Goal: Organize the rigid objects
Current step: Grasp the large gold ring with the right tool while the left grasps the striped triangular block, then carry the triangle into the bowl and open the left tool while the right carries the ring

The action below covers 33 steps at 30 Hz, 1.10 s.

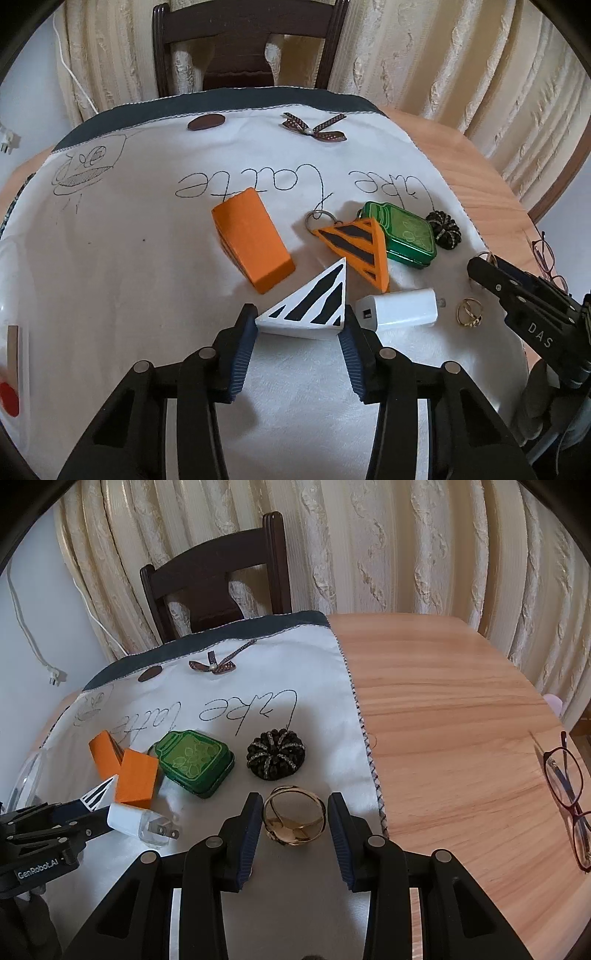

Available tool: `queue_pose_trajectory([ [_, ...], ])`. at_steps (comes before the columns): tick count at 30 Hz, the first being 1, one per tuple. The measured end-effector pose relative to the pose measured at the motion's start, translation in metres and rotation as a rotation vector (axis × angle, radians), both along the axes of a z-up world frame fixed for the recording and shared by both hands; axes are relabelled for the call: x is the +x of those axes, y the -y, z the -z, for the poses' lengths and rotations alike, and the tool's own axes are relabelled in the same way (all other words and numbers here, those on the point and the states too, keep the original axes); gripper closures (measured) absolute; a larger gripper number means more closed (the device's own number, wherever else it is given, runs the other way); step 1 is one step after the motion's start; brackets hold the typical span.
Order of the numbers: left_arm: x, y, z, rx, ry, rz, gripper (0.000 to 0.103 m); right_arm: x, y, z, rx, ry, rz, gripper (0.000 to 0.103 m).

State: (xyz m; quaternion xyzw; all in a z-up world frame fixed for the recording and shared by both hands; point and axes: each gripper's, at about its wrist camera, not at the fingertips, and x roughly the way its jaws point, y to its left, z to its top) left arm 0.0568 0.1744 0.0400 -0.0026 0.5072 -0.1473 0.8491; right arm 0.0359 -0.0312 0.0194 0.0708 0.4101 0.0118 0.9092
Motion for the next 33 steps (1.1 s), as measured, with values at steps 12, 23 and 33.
queue_pose_trajectory([
  [12,-0.009,-0.007,-0.013,-0.013,0.040,-0.013,0.058,0.000,0.004,0.003,0.017,-0.008,0.002,0.054],
  [23,-0.011,-0.014,-0.013,-0.014,0.038,-0.035,0.058,0.002,0.002,0.005,0.008,-0.010,0.001,0.051],
  [33,-0.011,-0.021,-0.011,-0.010,0.034,-0.061,0.058,0.003,0.002,0.006,-0.001,-0.008,-0.001,0.067],
])
